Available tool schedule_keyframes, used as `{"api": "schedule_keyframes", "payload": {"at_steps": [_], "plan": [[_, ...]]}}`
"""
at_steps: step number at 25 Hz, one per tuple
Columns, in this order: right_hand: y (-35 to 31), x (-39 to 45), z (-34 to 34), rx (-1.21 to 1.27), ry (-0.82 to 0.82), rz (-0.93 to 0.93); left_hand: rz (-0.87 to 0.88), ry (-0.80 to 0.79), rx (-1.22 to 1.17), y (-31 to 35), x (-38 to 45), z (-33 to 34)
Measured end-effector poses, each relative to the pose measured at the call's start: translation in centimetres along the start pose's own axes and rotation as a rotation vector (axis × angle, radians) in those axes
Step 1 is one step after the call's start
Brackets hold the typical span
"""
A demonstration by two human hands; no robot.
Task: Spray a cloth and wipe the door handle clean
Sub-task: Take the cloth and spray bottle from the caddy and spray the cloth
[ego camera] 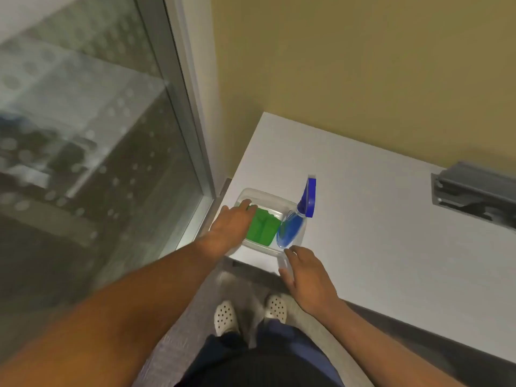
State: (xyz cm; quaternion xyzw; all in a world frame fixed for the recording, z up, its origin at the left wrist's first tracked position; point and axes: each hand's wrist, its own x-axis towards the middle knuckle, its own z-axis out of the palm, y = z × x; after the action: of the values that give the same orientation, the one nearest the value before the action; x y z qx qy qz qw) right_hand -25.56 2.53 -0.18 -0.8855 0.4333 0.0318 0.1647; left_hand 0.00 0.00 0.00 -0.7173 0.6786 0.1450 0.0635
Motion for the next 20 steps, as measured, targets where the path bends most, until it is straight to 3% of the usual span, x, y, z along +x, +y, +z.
{"api": "schedule_keyframes", "payload": {"at_steps": [3,10,14,16,18,20], "plan": [[0.6,0.0,0.5,0.059,0.057,0.000,-0.046,-0.064,0.093,0.5,1.7,-0.1],[1.1,-0.1,-0.2,0.096,0.017,0.009,-0.058,-0.090,0.131,0.8,3.6,0.2],[-0.7,0.2,-1.7,0.303,-0.067,0.100,-0.035,0.024,-0.140,0.6,1.4,-0.5],[-2.7,1.1,-3.3,0.643,-0.131,0.238,-0.034,0.309,-0.382,1.1,-1.4,-1.5],[-5.2,2.3,-5.0,1.251,-0.236,0.413,0.040,0.589,-0.409,1.9,-4.2,-2.1],[-7.0,3.7,-6.6,1.718,-0.238,0.501,0.082,0.548,-0.469,3.3,-6.7,-2.5]]}}
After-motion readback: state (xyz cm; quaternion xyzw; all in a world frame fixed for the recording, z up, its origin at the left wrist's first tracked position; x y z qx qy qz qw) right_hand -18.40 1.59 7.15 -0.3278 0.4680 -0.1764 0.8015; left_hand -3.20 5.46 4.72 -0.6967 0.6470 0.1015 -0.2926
